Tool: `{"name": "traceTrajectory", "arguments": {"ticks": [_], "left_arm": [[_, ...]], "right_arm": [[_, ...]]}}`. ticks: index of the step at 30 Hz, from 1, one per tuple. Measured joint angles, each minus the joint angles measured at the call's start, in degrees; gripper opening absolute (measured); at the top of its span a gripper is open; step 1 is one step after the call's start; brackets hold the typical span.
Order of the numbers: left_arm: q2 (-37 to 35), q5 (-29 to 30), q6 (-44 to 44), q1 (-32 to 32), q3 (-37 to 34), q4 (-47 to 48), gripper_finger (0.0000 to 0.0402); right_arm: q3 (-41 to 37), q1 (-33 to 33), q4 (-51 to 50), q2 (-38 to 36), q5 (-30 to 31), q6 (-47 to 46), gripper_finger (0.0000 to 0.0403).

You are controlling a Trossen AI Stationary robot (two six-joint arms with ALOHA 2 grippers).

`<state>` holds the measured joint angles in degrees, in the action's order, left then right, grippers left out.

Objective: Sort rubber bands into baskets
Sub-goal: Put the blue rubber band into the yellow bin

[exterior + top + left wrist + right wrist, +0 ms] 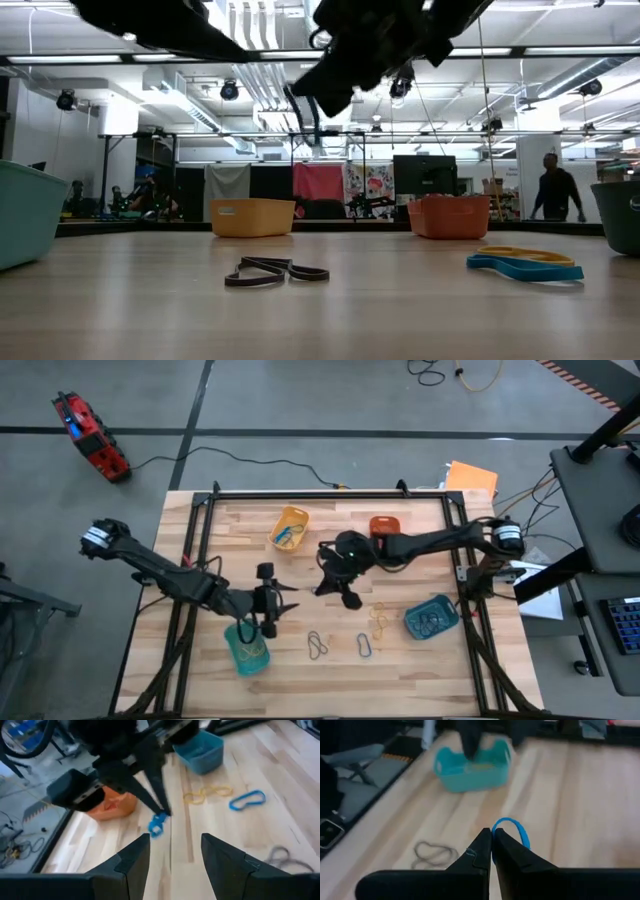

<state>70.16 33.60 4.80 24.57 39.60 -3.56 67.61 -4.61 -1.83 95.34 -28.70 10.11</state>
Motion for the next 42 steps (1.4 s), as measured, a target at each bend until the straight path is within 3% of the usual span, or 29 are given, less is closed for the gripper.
{"name": "traceTrajectory", "arguments": {"ticks": [7, 19, 24, 30, 36, 42], "left_arm": [[5.0, 0.0, 3.8, -2.1, 0.0, -8.3, 0.0162], [9.3, -6.1, 6.7, -4.0, 0.1, -16.9, 0.0155], [9.9, -7.1, 6.7, -4.4, 0.1, -17.0, 0.0115], [9.9, -7.2, 6.7, -4.5, 0.1, -16.7, 0.0014], [9.8, -7.0, 6.7, -4.6, 0.1, -16.4, 0.0002], [8.8, -6.9, 6.7, -5.7, 0.1, -15.1, 0.0001]], "right_arm": [[-0.4, 2.7, 3.5, -1.1, 0.2, -0.2, 0.0009], [-0.4, 3.0, 5.6, -1.4, 0.3, 0.2, 0.0009], [-0.4, 3.0, 5.6, -1.4, 0.3, 0.2, 0.0009], [-0.4, 3.0, 5.5, -1.5, 0.0, 0.3, 0.0009], [-0.4, 2.7, 5.5, -1.6, 0.0, -3.0, 0.0016], [-0.4, 2.5, 5.0, -2.3, 0.9, -5.4, 0.0079]]}}
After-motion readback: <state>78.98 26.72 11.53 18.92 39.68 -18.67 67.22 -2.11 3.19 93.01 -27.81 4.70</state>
